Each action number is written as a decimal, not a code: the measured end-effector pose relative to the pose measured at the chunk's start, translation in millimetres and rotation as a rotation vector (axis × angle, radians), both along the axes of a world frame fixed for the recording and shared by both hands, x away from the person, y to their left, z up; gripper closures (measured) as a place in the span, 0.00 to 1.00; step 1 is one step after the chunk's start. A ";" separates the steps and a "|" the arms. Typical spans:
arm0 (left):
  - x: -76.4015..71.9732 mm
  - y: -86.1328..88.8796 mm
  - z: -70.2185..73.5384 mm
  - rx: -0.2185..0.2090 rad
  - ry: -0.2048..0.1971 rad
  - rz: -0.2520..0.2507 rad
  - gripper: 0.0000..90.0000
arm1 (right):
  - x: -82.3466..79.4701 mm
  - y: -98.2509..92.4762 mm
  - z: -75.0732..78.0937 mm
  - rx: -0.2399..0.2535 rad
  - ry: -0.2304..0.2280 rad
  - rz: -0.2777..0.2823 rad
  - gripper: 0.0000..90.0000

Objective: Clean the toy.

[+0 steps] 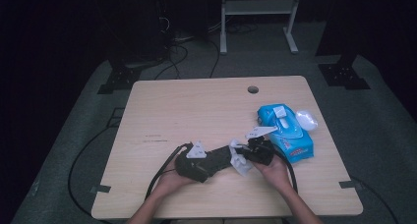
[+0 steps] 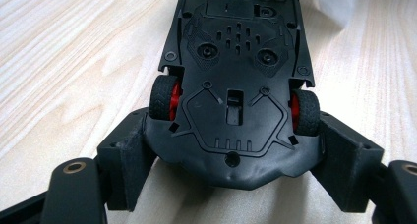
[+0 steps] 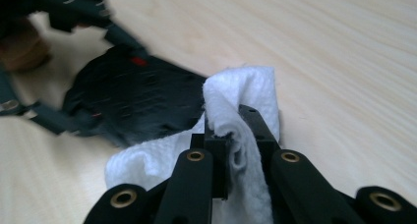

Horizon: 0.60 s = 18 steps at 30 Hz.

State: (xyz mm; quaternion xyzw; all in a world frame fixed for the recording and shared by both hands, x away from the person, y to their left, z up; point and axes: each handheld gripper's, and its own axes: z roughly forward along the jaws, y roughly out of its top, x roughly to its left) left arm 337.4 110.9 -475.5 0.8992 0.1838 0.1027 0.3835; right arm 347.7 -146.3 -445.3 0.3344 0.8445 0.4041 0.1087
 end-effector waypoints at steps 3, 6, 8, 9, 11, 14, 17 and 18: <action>-0.1 0.3 0.1 -0.001 0.001 0.002 0.26 | -3.4 0.2 0.2 -0.019 -0.009 0.009 0.92; 0.4 0.8 -0.2 -0.006 0.004 0.001 0.27 | -3.5 -15.1 -1.5 -0.009 0.008 -0.022 0.92; 0.7 0.7 -0.4 -0.003 0.000 -0.001 0.26 | -6.0 -19.3 -1.6 0.009 0.029 -0.026 0.92; 1.0 0.7 -0.4 -0.006 0.003 -0.002 0.26 | -8.2 -18.5 -1.6 0.016 0.029 -0.017 0.92; 1.1 0.5 -0.3 -0.005 0.003 0.000 0.27 | -12.5 -13.0 -2.5 0.042 0.039 0.021 0.92; 0.8 0.5 -0.4 -0.004 0.002 0.001 0.27 | -15.4 -9.2 -3.0 0.031 0.023 0.034 0.92; 1.2 0.8 -0.2 -0.004 0.003 -0.002 0.26 | -13.8 -19.2 -2.5 0.014 0.021 0.002 0.92; 1.6 0.9 -0.2 -0.004 0.003 -0.003 0.26 | -13.1 -23.3 -3.1 0.019 0.030 -0.005 0.92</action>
